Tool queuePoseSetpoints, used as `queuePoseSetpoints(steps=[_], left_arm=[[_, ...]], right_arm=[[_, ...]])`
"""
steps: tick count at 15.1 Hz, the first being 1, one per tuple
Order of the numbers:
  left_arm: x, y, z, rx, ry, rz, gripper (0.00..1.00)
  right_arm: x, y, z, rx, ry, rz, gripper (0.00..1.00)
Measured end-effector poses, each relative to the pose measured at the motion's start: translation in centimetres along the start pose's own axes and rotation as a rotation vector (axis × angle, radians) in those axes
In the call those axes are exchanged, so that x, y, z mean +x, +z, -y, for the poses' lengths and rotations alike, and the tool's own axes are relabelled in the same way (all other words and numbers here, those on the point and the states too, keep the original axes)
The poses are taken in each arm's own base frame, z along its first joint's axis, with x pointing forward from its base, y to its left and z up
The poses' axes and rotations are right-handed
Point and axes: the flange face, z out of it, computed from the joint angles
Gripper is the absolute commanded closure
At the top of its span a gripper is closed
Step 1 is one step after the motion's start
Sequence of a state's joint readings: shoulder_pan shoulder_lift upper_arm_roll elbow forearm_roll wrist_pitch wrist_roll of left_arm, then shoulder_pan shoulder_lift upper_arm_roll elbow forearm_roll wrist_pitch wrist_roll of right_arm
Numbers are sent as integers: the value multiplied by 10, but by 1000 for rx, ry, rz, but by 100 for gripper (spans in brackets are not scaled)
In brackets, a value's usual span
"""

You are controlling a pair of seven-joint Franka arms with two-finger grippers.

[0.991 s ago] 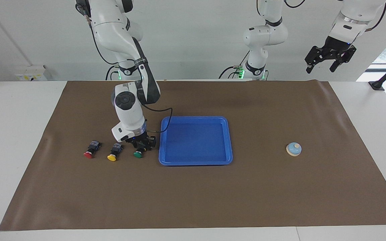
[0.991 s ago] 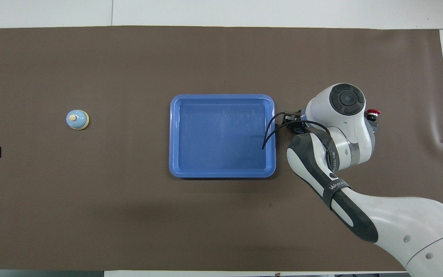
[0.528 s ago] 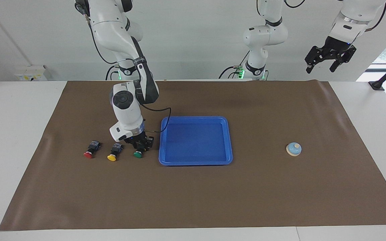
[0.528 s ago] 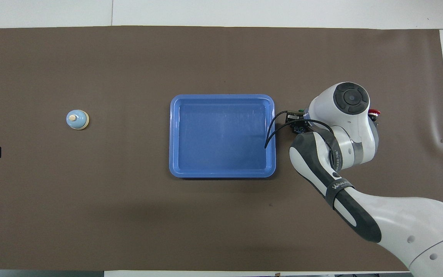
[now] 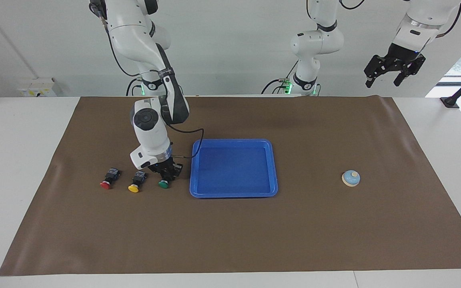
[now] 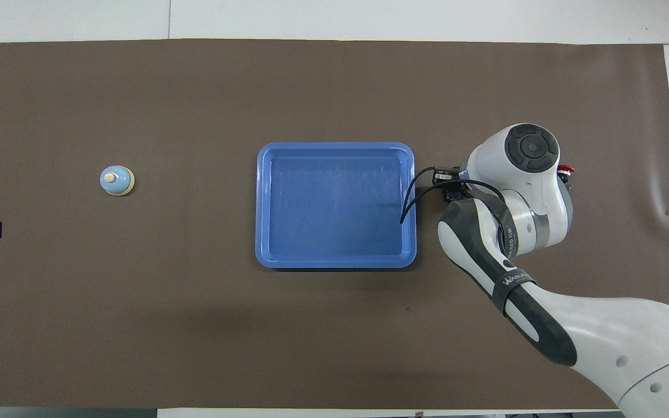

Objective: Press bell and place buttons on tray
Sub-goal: 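Carry the green button into the tray and release it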

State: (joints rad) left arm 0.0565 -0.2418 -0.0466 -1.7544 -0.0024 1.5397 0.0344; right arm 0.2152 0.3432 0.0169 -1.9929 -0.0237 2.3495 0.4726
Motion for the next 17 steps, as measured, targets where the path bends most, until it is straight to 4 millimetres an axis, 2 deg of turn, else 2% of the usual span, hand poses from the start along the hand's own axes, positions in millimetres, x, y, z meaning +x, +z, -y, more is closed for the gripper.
queuePoseSetpoints(steps=[3,5,7,9,11,13,17], left_arm=[[0,0,0,0,0,0,0],[0,0,0,0,0,0,0],[0,0,0,0,0,0,0],[0,0,0,0,0,0,0],[0,0,0,0,0,0,0],[0,0,0,0,0,0,0],[0,0,0,0,1,0,0]], right_arm=[[6,-15,3,-3,-2,5,100],[15,-44,12,-8,-9,16,100],[16,-76,32,0,-36,12,100],[7,-92,60,11,-79,4,100],[-11,-92,89,19,-126,10,100],[-29,-82,113,29,-159,35,100],[-55,-39,146,33,-191,43,100]])
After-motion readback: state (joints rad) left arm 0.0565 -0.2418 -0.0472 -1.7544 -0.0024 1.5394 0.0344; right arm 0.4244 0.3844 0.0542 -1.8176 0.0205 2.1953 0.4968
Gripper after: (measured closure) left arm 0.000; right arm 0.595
